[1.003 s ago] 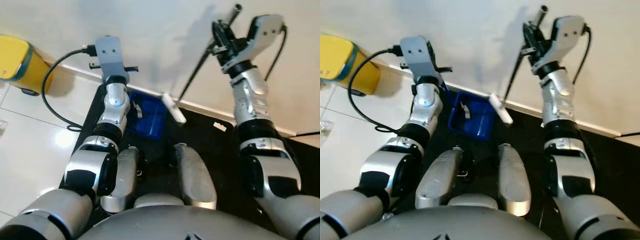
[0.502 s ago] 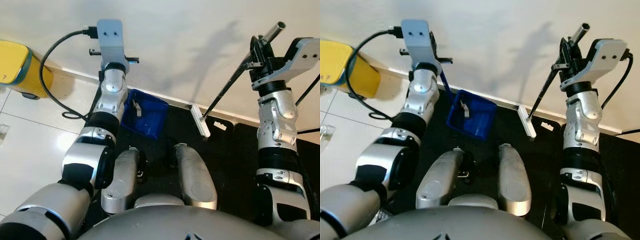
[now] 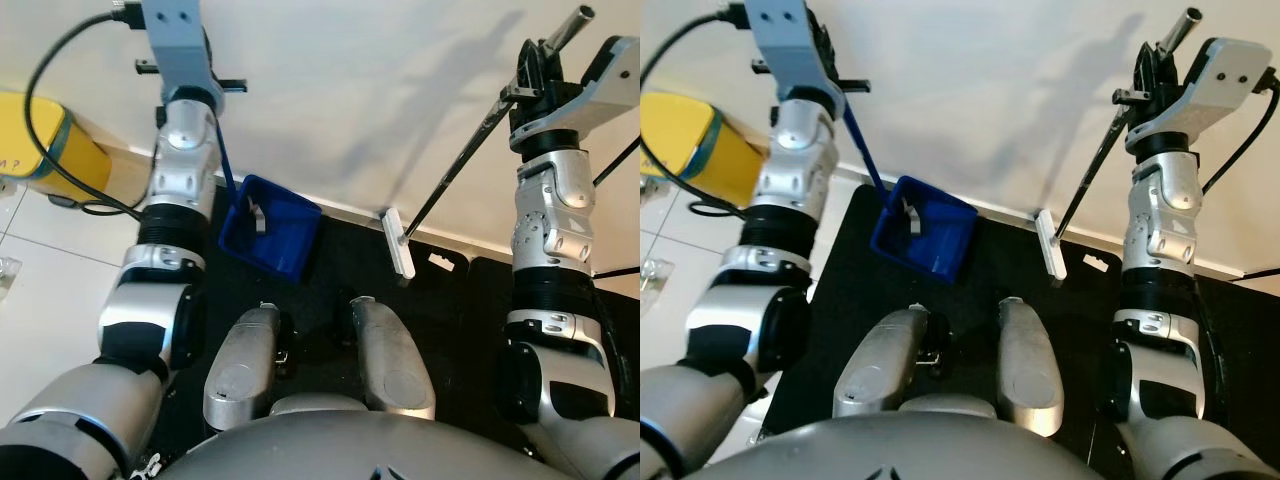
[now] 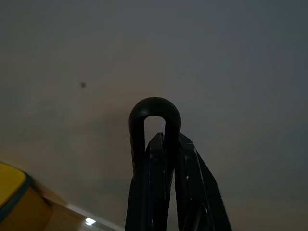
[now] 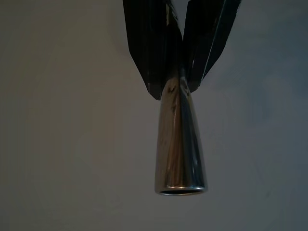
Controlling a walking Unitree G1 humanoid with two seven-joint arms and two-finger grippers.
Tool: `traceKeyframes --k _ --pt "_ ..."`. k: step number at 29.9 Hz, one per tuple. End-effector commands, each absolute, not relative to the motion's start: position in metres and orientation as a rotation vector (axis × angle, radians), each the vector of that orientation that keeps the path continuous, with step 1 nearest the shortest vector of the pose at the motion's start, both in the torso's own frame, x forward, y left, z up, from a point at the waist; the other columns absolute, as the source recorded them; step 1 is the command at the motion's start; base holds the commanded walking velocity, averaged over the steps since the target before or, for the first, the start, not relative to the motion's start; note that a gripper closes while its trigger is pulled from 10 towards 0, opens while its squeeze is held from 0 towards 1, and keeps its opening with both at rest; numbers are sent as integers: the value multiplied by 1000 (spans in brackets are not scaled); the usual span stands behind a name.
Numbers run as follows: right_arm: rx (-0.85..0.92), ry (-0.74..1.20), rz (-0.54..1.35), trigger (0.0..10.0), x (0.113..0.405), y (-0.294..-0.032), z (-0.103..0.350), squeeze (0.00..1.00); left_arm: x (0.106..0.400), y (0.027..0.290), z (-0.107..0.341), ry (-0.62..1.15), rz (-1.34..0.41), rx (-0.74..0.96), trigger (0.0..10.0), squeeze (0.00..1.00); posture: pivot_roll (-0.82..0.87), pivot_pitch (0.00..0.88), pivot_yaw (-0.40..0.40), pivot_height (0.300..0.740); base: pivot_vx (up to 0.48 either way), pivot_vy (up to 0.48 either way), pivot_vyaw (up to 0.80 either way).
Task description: Sweep floor
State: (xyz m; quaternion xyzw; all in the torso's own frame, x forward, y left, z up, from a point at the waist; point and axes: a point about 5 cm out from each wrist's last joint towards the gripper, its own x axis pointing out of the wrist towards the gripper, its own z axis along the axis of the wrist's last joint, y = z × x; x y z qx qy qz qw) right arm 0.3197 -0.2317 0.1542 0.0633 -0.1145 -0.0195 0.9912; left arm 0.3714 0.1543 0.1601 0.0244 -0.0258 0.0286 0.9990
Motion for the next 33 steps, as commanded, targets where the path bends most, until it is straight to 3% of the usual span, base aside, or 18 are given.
traceKeyframes --k 1,7,33 --pt "127 -257 -36 10000 323 -230 162 0 371 157 168 -75 49 62 10000 0 17 7 -3 740 0 0 0" --pt "133 -232 -38 10000 324 -226 157 0 367 154 164 -65 11 22 10000 0 14 6 -1 740 0 -99 0" --pt "131 -201 -58 10000 321 -230 148 0 363 156 163 -18 -7 26 10000 0 11 13 4 740 0 -480 0"
